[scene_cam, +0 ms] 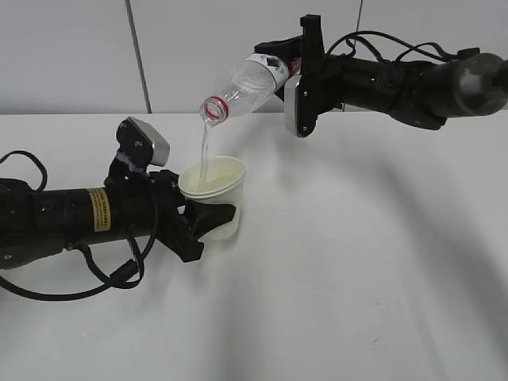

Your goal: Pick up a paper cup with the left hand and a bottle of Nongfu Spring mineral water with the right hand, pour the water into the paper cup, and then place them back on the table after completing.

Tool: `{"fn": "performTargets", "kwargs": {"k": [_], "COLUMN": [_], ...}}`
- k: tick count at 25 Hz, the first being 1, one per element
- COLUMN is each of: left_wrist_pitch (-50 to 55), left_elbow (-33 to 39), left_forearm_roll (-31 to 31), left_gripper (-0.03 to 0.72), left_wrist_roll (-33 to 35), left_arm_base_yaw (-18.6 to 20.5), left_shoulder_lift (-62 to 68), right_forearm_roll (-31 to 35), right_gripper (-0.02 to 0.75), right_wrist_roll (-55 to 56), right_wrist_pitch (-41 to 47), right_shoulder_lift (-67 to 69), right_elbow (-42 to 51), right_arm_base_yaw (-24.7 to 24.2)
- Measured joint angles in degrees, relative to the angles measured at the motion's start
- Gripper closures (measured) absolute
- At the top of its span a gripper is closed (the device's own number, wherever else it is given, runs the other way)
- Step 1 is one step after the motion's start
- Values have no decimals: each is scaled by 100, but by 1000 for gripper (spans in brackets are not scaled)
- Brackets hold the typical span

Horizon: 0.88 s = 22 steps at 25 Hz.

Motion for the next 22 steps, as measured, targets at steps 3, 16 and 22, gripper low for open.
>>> {"fn": "performTargets", "kwargs": {"k": [3, 16, 22], "left_wrist_pitch": [0, -107, -97], "left_elbow": [0, 0, 0], "left_forearm_roll": [0, -603, -848], "left_gripper": [338, 338, 338], "left_wrist_roll": [-5, 390, 515], "left_arm_base_yaw": [0, 81, 83], "left_shoulder_lift": [0, 0, 0], "right_forearm_roll": [12, 21, 44], "right_gripper": [335, 335, 335], "right_wrist_roll": [0, 1226, 3875], "right_wrist_pitch": [0, 11, 32], "right_shoulder_lift": [0, 0, 0], "right_elbow": [0, 0, 0], "right_arm_base_yaw": [0, 0, 0]}}
